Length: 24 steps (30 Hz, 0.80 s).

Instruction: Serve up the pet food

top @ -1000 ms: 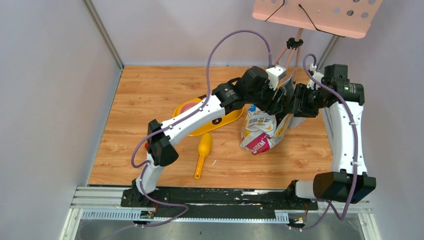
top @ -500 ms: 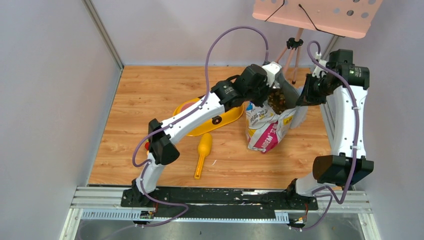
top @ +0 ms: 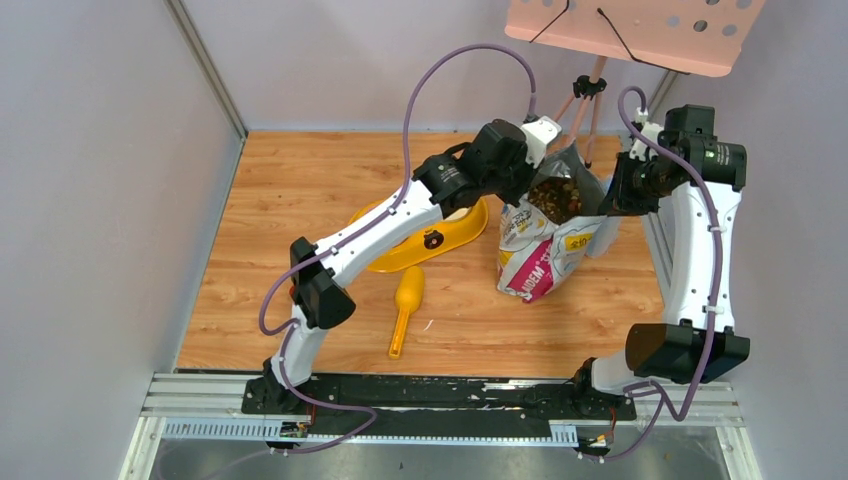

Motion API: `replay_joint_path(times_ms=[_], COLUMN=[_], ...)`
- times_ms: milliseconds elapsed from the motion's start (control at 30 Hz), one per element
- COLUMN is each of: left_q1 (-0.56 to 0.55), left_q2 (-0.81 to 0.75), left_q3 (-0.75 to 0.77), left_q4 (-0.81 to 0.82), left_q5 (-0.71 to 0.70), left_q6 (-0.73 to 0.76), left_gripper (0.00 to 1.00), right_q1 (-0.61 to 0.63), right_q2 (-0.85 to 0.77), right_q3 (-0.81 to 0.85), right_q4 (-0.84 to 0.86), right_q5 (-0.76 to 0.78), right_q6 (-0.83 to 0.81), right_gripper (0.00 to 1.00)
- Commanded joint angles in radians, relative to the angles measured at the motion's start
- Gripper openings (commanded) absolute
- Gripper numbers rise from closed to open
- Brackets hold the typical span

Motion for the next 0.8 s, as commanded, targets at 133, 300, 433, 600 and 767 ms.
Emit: replay_joint_path(times_ms=[133, 300, 433, 600, 767], left_q1=[0.031, 0.070, 0.174, 0.242, 0.268], left_q2=[-0.175, -0.340, -0.558, -0.748, -0.806], left_q3=[-0.007, -0.103, -0.331, -0.765, -1.116], left_q4=[0.073, -0.023, -0.094, -0.145, -0.087], left_q5=[0.199, 0.139, 0.174, 0.270, 0.242], left_q6=[0.131, 0.425, 0.439, 0.518, 0.441], left_gripper=[0.71, 0.82, 0.88, 0.93, 0.92], right_q1=[-0.021, -0.040, -0.060, -0.064, -0.064], right_q2=[-0.074, -0.166, -0.278, -0.377, -0.386], right_q3=[0.055, 0.046, -0.092, -0.234, -0.263], right_q4=[0.096, 0.129, 0.252, 0.375, 0.411], right_q5=[-0.089, -0.036, -0.030, -0.137, -0.179], right_q6=[-0.021, -0.058, -0.071, -0.043, -0.001], right_gripper=[0.41, 0.74, 0.83, 0.84, 0.84])
